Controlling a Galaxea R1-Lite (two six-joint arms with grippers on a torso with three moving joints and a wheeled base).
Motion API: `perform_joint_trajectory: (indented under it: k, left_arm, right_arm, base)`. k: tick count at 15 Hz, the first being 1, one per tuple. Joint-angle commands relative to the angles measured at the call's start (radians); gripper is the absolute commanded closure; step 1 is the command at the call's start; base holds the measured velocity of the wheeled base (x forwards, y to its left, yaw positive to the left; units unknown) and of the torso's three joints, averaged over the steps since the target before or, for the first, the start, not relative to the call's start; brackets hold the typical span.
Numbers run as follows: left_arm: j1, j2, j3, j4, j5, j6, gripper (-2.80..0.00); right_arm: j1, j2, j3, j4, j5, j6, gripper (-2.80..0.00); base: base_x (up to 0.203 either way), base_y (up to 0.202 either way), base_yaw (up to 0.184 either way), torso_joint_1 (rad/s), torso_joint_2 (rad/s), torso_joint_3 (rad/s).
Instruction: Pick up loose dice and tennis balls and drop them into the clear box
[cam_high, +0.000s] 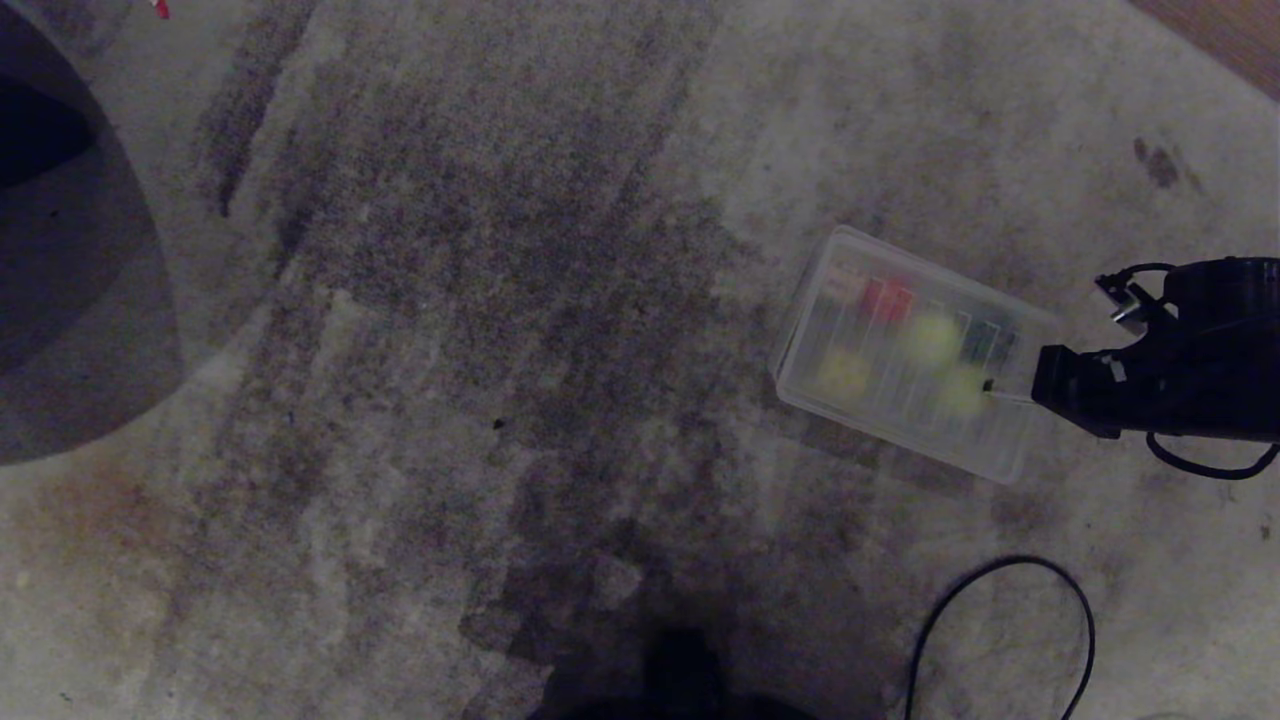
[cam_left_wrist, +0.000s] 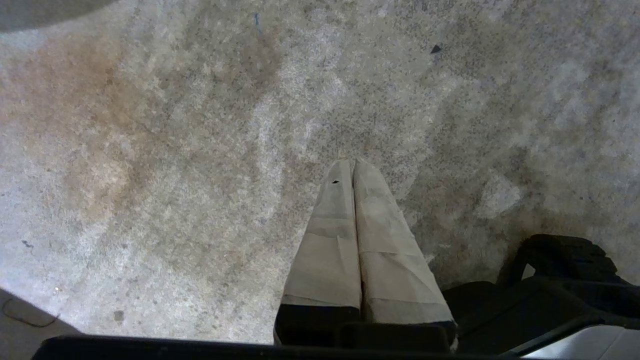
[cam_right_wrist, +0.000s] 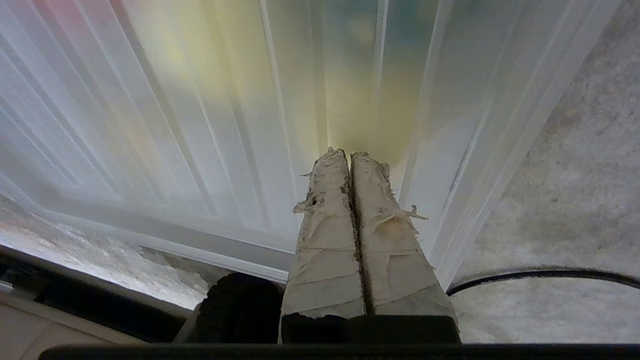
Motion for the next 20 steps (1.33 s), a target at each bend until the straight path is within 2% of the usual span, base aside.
perform_joint_trajectory:
  k: [1,6,13,16,20]
  left_arm:
    - [0.000,0.001,0.002,0.000,0.000,-0.001,0.00]
    - [0.000,0.001,0.002,0.000,0.000,-0.001,0.00]
    - [0.000,0.001,0.002,0.000,0.000,-0.001,0.00]
    - [0.000,0.001,0.002,0.000,0.000,-0.001,0.00]
    - [0.000,0.001,0.002,0.000,0.000,-0.001,0.00]
  right_arm:
    - [0.001,-0.010,0.001,-0.005,0.004,0.005,0.00]
    - [0.002,-0.131,0.057,0.034,0.032,0.005,0.00]
    - [0.002,-0.444,0.280,0.063,0.043,-0.013,0.00]
    - [0.002,-0.651,0.428,0.108,0.041,-0.077,0.00]
    - [0.000,-1.000,0.574,0.298,0.013,-0.166,0.00]
  base:
    - [0.000,0.000,0.000,0.000,0.00,0.000]
    - [0.000,0.000,0.000,0.000,0.00,0.000]
    - [0.000,0.000,0.000,0.000,0.00,0.000]
    - [0.000,0.000,0.000,0.000,0.00,0.000]
    - [0.000,0.000,0.000,0.000,0.00,0.000]
